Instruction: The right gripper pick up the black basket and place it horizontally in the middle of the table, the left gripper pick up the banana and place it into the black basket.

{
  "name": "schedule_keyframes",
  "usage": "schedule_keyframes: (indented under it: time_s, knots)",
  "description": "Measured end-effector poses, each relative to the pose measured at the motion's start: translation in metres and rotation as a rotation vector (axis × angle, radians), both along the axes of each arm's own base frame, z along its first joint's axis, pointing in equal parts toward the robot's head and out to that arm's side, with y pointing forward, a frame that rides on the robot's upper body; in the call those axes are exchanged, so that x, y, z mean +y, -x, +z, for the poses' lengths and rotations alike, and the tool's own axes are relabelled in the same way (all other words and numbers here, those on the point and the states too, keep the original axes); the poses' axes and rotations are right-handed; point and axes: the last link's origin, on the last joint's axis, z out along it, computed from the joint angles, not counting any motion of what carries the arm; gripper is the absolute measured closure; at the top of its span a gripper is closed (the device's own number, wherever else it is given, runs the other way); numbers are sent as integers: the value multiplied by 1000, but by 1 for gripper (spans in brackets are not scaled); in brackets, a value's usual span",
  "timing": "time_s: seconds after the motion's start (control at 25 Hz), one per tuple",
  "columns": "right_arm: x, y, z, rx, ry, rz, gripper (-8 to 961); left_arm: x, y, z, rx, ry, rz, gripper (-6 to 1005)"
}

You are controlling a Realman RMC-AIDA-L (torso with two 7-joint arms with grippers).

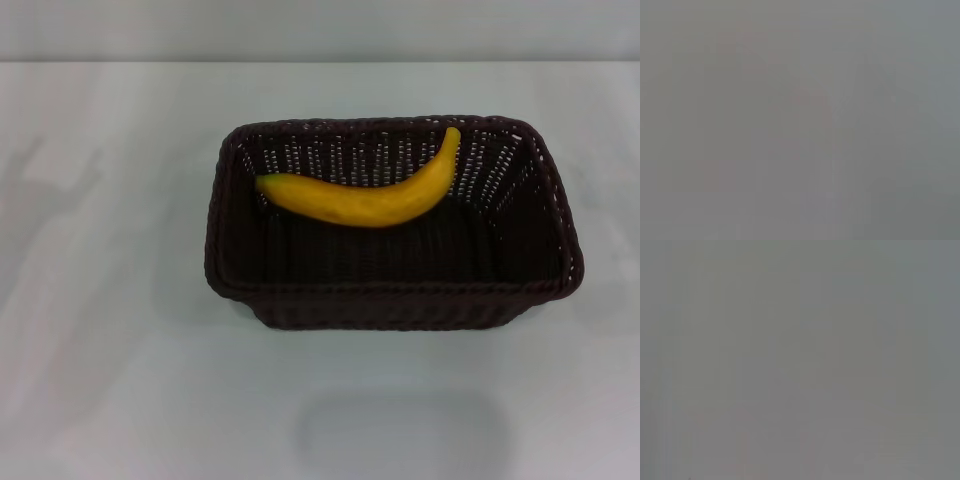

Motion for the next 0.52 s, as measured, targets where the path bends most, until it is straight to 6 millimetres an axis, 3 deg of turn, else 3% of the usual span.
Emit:
schedule_keyframes:
  time_s: [0.24, 0.52]
  knots:
    - [-2, -4, -4, 9, 3, -19, 488, -17, 25, -16, -32, -116, 96, 133]
    - [-1, -3, -4, 1, 7, -18, 488, -27, 29, -20, -56, -159, 109, 133]
